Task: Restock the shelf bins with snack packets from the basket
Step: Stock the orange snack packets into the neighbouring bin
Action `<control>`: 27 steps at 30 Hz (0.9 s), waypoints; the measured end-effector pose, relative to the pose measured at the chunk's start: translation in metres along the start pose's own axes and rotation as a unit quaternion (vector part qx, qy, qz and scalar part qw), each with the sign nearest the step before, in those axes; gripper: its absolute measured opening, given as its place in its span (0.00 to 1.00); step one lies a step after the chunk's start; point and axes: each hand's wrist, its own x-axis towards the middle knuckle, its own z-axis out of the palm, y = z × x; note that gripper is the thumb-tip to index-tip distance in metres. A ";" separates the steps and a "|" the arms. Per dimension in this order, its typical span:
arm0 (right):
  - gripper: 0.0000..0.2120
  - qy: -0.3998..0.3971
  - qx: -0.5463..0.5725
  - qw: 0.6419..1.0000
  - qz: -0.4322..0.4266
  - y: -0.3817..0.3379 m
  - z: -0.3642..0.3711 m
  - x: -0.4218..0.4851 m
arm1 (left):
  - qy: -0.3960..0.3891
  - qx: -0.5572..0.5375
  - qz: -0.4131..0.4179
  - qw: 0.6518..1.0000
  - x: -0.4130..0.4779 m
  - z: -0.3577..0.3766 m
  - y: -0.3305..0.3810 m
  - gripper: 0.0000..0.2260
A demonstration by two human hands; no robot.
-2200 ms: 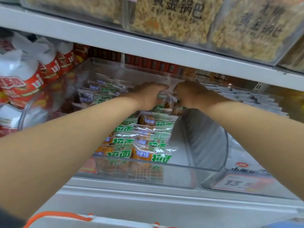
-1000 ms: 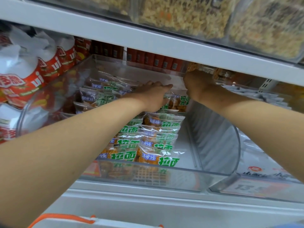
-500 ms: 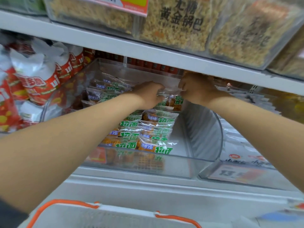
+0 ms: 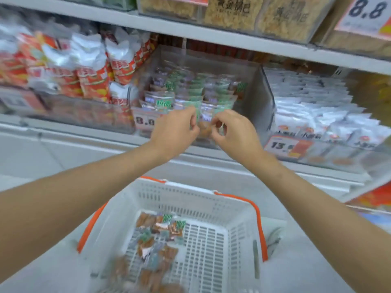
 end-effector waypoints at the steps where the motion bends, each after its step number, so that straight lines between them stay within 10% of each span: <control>1: 0.06 -0.014 0.022 1.000 0.013 -0.005 0.011 -0.014 | -0.020 -0.004 -0.017 1.000 -0.017 0.004 -0.006 0.08; 9: 0.07 -0.272 0.138 0.936 0.177 -0.007 0.112 -0.131 | -0.288 0.020 -0.134 0.948 -0.127 0.053 -0.081 0.04; 22: 0.28 -0.739 0.138 0.614 0.242 -0.043 0.240 -0.295 | -0.509 0.097 -0.173 0.838 -0.192 0.088 -0.114 0.04; 24: 0.17 -0.740 0.156 0.606 0.247 -0.065 0.252 -0.314 | -0.526 0.098 -0.172 0.827 -0.196 0.092 -0.111 0.05; 27: 0.27 -0.695 0.157 0.635 0.298 -0.073 0.264 -0.331 | -0.537 0.094 -0.159 0.823 -0.198 0.095 -0.106 0.05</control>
